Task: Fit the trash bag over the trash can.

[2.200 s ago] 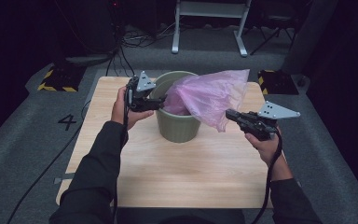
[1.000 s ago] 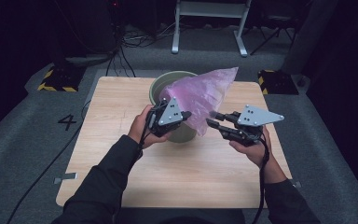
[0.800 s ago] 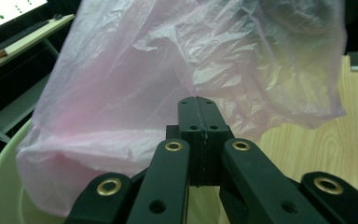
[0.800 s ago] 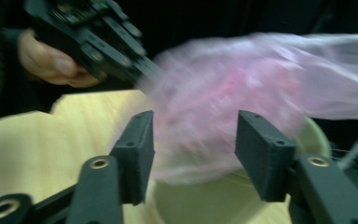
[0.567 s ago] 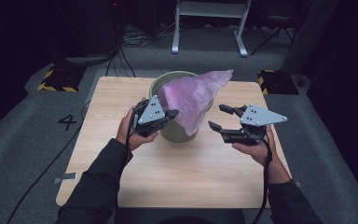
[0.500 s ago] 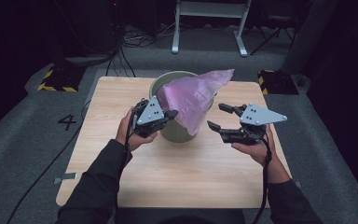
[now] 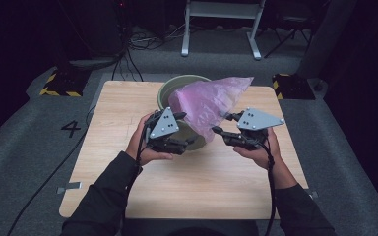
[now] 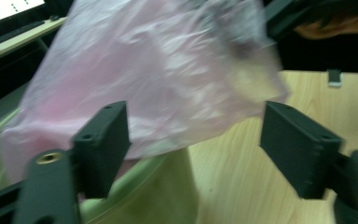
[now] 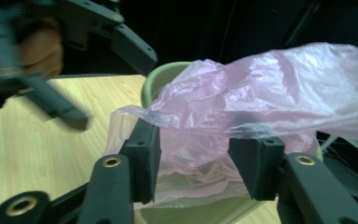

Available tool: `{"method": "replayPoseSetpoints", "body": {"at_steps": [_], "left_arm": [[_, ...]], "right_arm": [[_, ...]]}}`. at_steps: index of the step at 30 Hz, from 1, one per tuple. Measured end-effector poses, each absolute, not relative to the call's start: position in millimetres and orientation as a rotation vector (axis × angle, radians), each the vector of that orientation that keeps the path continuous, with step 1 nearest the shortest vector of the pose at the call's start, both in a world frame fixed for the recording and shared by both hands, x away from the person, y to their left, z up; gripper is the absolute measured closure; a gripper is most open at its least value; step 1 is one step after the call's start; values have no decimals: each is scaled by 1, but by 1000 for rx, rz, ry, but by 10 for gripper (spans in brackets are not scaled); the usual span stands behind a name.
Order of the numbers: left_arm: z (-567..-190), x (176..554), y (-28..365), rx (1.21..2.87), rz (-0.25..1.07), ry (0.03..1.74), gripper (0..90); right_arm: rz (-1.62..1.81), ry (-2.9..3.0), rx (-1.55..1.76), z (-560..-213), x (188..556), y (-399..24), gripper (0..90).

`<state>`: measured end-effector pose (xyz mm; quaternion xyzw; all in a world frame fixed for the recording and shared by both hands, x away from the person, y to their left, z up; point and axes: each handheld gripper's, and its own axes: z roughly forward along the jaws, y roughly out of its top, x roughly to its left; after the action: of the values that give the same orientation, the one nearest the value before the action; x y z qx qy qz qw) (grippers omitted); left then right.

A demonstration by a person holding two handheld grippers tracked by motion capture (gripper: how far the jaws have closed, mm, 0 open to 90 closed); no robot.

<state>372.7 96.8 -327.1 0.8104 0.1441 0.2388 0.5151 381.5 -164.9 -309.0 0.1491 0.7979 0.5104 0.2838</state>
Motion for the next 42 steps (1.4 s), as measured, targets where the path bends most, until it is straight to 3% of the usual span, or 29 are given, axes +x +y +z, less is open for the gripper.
{"method": "replayPoseSetpoints", "body": {"at_steps": [4, 6, 9, 11, 17, 25, 35, 38, 42], "left_arm": [[-329, 368, 82, 1939, 577, 363, 206], [-330, 370, 76, 1948, 594, 374, 244], [-334, 376, 72, 1957, 634, 411, 437], [-336, 379, 73, 1967, 657, 393, 617], [-339, 383, 84, 1947, 662, 387, 878], [-336, 378, 97, 1894, 656, 364, 900], [-340, 376, 100, 1912, 635, 331, 900], [-341, 375, 100, 1907, 616, 321, 900], [-342, 373, 100, 1915, 617, 304, 900]], "right_arm": [[1347, 2131, 409, -310, 382, -163, 537], [1349, 2127, 406, -311, 381, -162, 519], [1360, 2128, 406, -310, 379, -162, 497], [1368, 2121, 399, -310, 378, -162, 479], [1385, 2119, 371, -308, 373, -163, 435], [1334, 2123, 460, -310, 384, -160, 352], [1352, 2179, 520, -306, 395, -147, 367], [1289, 2194, 537, -307, 399, -140, 469], [1241, 2219, 552, -311, 406, -131, 725]]}}
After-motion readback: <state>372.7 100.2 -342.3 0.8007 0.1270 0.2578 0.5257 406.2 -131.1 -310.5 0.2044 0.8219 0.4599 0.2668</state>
